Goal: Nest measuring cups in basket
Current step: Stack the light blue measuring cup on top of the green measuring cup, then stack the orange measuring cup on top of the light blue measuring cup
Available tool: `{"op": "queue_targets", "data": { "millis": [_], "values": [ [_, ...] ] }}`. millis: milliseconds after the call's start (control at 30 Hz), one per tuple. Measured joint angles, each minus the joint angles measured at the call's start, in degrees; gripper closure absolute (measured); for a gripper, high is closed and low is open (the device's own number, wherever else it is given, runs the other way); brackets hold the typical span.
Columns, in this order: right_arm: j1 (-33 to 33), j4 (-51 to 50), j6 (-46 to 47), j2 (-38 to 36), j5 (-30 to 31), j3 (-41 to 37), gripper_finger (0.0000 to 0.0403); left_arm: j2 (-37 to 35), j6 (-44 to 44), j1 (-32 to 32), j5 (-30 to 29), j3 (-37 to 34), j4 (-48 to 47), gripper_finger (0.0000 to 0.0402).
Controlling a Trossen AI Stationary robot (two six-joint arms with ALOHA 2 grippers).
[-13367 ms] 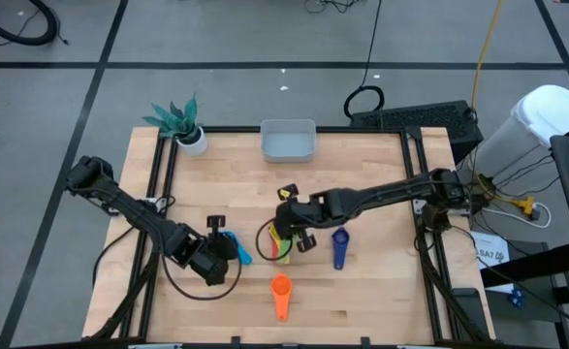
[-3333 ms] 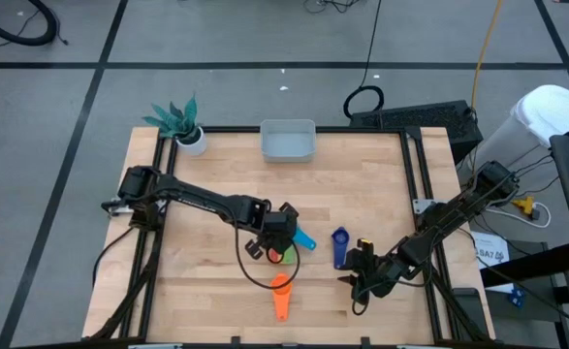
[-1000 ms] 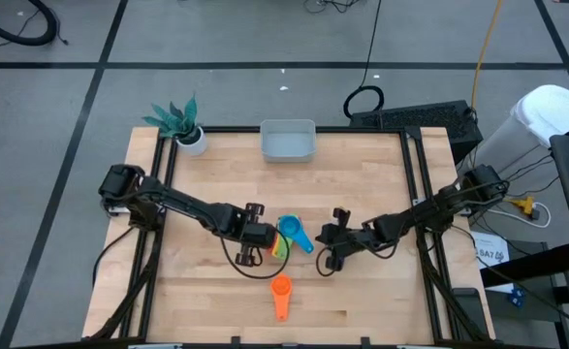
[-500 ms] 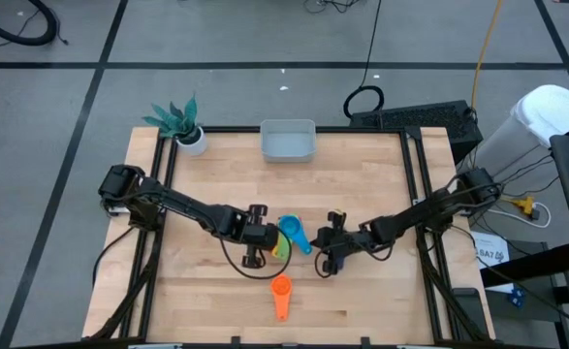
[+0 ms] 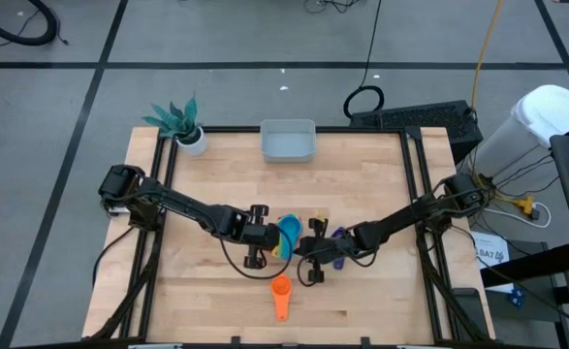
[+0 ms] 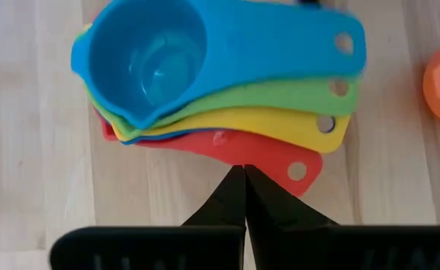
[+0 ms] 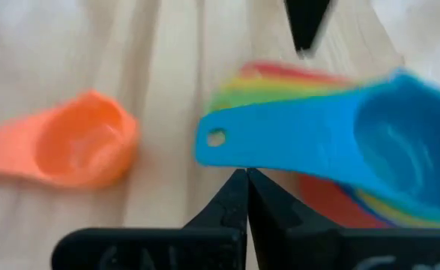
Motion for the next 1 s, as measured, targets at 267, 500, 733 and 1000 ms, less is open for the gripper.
{"op": "queue_targets", "data": {
  "millis": [267, 500, 733, 1000],
  "values": [
    [1.4, -7.0, -0.8, -2.0, 0.9, 1.8, 0.0403, 0.0, 0.1, 0.0, -1.2, 0.0, -1.8, 0.0400],
    [3.2, -18.3, 2.7, -5.6, 4.7, 1.7, 0.0403, 0.0, -1.0, 0.2, -4.7, 0.0, -8.8, 0.0399],
    [3.4, -19.8, 4.9, -6.1, 5.0, 1.6, 0.0403, 0.0, -1.1, 0.4, 1.9, 0.0, -6.9, 0.0377],
    [3.3, -12.6, 4.8, -4.4, 4.8, 1.6, 0.0403, 0.0, -3.6, 0.4, 2.9, 0.0, -5.0, 0.0352]
  ]
}}
